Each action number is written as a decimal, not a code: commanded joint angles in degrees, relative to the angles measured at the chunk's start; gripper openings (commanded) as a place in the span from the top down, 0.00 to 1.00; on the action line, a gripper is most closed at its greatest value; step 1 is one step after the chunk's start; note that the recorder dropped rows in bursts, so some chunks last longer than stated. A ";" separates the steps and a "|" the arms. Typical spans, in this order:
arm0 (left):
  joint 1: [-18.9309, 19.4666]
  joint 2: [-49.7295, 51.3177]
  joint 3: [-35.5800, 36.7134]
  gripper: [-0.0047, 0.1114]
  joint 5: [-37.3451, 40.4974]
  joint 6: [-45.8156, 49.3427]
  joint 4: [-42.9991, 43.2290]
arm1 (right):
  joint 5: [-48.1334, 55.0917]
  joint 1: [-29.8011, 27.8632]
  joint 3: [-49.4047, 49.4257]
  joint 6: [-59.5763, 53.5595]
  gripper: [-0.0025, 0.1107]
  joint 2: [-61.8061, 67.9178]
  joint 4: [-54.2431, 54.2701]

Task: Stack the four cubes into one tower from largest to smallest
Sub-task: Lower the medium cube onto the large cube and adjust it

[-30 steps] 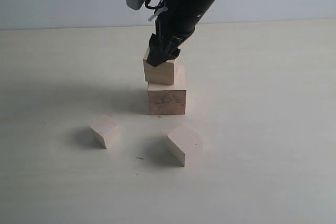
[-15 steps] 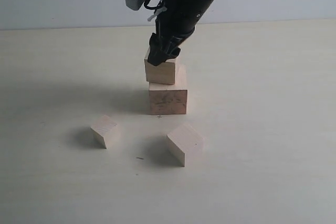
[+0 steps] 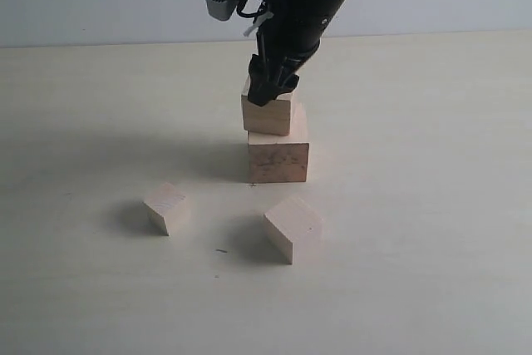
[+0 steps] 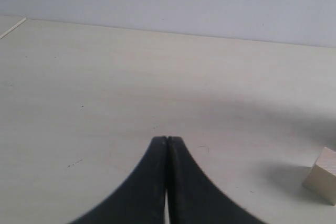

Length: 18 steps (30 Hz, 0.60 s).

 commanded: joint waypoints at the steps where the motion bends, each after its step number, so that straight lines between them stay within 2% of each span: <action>1: -0.37 0.19 -0.03 0.96 -0.55 -0.43 0.09 | 2.12 -0.16 0.42 0.14 0.50 -0.94 1.68; 4: -0.37 0.19 -0.03 0.96 -0.55 -0.43 0.09 | 3.74 -0.16 0.42 0.80 0.50 -0.94 1.29; 18: -0.37 0.19 -0.03 0.96 -0.55 -0.43 0.09 | 5.42 -0.16 0.42 18.67 0.50 -0.94 -0.03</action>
